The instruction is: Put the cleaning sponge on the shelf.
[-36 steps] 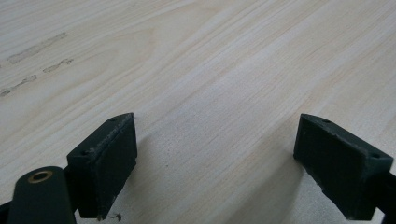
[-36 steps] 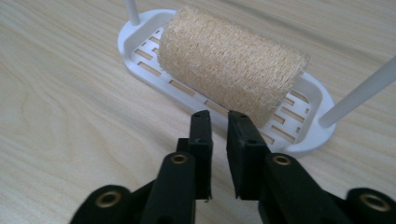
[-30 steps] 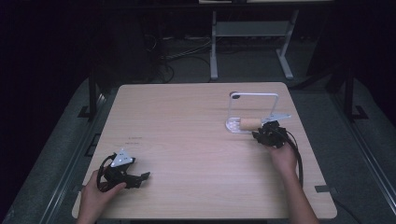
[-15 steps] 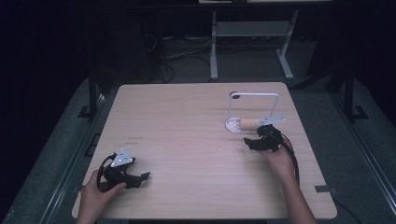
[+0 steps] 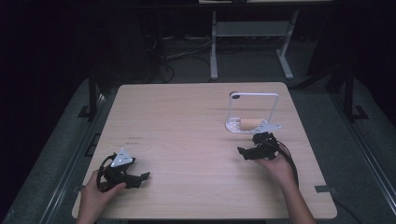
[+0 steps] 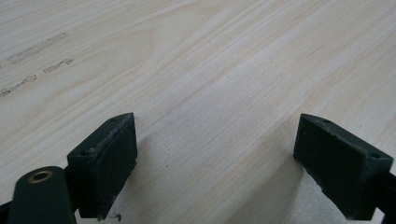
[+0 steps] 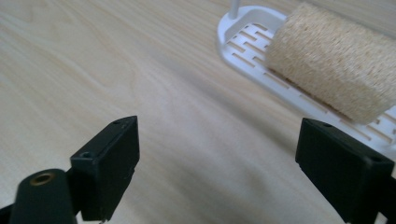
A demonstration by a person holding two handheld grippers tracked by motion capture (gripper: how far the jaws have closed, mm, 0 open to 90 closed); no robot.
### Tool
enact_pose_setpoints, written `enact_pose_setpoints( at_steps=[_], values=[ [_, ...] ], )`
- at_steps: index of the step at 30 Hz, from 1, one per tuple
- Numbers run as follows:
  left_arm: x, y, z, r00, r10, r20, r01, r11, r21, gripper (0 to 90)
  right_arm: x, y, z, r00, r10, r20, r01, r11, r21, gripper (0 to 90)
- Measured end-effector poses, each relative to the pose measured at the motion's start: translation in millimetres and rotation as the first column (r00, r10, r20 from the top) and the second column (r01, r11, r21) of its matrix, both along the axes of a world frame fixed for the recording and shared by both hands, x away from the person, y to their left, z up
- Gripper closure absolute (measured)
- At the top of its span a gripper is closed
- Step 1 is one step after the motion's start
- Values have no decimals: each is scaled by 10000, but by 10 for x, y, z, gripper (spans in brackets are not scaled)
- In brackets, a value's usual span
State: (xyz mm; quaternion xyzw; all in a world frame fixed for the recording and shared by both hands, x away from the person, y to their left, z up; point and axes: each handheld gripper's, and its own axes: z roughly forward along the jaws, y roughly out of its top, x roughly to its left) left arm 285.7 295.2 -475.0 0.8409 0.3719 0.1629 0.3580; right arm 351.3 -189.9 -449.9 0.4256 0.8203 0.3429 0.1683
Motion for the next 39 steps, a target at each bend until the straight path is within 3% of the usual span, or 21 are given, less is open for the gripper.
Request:
enact_pose_setpoints(
  at_steps=[4,27,39],
  values=[
    [0,0,0,10000,-7,4,7,10000,5,129,-95,3,-11,10000,21,42,-22,9998,188,105],
    [0,0,0,10000,-6,6,6,10000,4,129,-586,-125,-103,9995,237,195,-241,9995,198,85],
    [0,0,0,10000,-5,6,5,10000,2,129,-726,-236,-185,10000,51,76,-52,9999,148,85]
  ],
)
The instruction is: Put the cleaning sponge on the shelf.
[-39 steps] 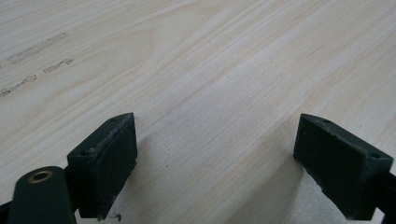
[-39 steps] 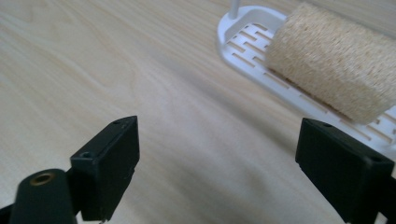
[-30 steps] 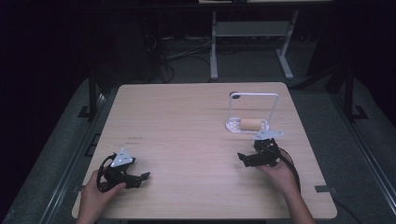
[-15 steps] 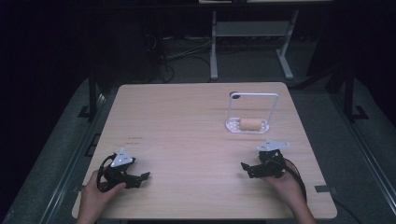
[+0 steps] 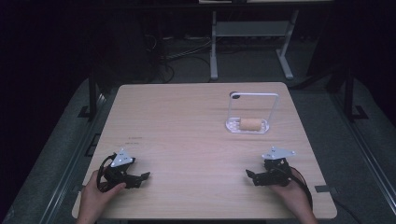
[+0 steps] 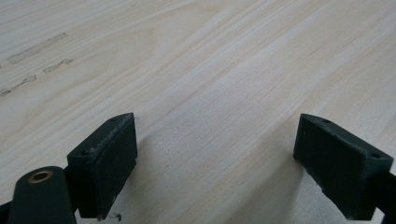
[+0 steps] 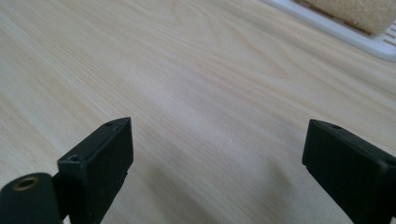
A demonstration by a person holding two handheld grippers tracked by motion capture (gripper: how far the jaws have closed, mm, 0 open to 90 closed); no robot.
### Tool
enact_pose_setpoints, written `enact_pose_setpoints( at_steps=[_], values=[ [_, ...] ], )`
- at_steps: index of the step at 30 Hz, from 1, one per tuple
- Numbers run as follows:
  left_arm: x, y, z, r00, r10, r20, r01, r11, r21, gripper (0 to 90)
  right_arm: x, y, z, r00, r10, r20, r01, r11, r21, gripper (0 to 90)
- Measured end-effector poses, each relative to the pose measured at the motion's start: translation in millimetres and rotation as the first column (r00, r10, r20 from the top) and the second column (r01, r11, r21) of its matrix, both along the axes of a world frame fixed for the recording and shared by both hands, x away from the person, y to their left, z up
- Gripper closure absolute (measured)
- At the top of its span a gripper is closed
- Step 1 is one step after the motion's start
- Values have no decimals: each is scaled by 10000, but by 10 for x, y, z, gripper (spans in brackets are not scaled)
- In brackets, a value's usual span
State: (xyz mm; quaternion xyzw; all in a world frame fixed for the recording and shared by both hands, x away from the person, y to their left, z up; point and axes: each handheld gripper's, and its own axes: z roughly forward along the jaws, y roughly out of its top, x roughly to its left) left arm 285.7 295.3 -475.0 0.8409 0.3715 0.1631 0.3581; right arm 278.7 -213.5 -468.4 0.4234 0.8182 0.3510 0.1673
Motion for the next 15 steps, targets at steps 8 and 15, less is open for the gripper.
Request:
enact_pose_setpoints(
  at_steps=[8,15],
  values=[
    [0,0,0,10000,0,0,0,10000,1,129,-45,-37,-68,9999,-129,-70,128,9999,-103,85],
    [0,0,0,10000,1,0,-1,10000,0,129,-55,-52,-121,9998,-156,-95,155,9998,-81,85]
  ],
)
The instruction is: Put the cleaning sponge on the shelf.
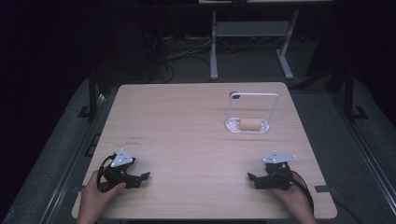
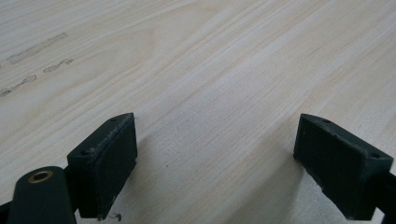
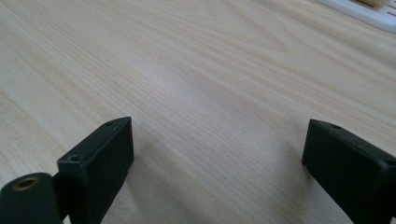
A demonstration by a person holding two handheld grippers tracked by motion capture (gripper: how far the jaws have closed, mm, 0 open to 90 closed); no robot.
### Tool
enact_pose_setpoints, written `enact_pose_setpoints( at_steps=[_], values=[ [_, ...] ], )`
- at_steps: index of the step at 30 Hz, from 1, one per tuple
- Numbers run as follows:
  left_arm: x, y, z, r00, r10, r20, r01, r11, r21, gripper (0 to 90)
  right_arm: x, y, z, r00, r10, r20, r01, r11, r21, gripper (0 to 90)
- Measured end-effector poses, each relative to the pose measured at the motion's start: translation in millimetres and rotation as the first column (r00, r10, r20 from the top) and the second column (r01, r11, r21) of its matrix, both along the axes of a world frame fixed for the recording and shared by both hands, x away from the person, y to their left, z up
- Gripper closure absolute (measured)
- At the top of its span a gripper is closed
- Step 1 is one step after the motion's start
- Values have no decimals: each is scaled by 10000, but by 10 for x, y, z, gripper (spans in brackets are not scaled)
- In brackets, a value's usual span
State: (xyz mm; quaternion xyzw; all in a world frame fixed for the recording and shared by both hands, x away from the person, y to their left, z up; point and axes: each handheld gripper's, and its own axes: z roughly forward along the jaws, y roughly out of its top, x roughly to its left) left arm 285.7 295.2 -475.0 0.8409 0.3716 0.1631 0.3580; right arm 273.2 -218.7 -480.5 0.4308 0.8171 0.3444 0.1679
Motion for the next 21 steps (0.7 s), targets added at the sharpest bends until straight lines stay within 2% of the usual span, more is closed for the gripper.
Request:
enact_pose_setpoints(
  at_steps=[21],
  values=[
    [0,0,0,10000,3,-3,-3,10000,-1,129,-7,-23,-14,10000,-63,29,63,9999,112,82]
  ],
)
